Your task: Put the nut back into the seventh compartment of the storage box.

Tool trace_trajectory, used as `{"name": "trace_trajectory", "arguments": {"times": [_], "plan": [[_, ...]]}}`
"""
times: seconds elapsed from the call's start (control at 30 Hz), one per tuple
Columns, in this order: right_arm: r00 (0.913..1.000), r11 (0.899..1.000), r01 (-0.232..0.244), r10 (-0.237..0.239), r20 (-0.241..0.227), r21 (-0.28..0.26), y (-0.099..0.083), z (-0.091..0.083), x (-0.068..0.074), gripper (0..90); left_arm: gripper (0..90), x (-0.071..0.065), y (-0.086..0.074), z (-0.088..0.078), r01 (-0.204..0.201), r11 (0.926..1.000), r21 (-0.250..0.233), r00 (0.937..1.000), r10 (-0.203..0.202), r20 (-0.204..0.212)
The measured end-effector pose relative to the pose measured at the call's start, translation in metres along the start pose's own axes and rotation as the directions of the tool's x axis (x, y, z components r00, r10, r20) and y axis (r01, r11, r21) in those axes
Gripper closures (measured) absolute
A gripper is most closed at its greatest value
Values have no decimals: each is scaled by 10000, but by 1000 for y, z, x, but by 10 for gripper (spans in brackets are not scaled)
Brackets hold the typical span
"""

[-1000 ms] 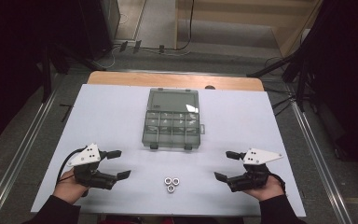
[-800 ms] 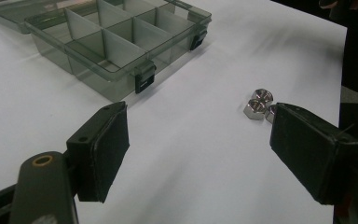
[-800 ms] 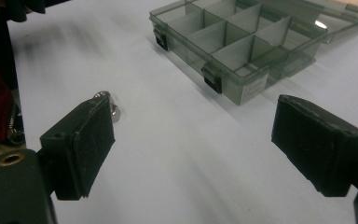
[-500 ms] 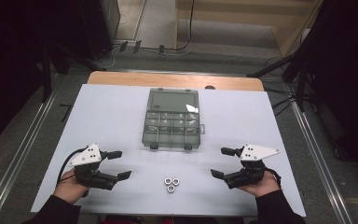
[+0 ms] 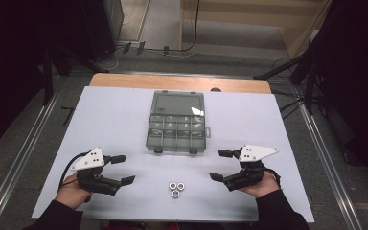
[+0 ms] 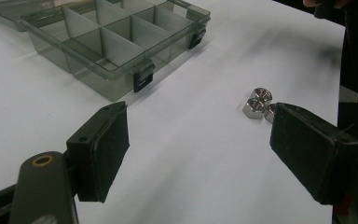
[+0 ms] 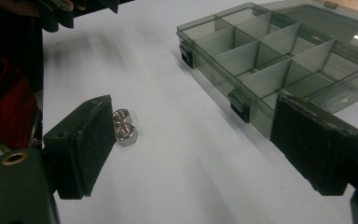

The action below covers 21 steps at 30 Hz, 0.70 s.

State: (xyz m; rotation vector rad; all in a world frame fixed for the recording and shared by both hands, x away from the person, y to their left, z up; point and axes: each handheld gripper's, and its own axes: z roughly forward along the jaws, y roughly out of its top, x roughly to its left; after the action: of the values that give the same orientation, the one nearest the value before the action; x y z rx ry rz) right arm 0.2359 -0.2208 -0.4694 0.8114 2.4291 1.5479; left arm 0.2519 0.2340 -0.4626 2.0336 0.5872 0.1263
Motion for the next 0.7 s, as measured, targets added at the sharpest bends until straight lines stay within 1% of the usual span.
{"name": "trace_trajectory", "arguments": {"times": [0.13,0.33,0.37,0.43,0.5,0.7], "plan": [[10000,9999,67,-67,-68,84,2,7,1,152,198,0,0,0,23,10000,49,10000,-23,17],[9999,9999,94,-93,-133,75,6,14,3,154,198,0,0,0,45,10000,37,10000,-46,39],[9997,9999,147,-145,-207,85,8,17,4,155,198,0,-1,0,67,10000,37,10000,-67,37],[9998,9999,105,-102,-197,116,8,19,5,155,198,1,-1,0,90,10000,22,10000,-90,18],[9994,9995,252,-247,-237,195,10,23,7,155,198,1,-1,0,102,9999,21,9999,-103,20],[9990,9995,306,-302,-336,124,14,31,11,156,198,0,-1,0,73,9999,80,10000,-73,55]]}}
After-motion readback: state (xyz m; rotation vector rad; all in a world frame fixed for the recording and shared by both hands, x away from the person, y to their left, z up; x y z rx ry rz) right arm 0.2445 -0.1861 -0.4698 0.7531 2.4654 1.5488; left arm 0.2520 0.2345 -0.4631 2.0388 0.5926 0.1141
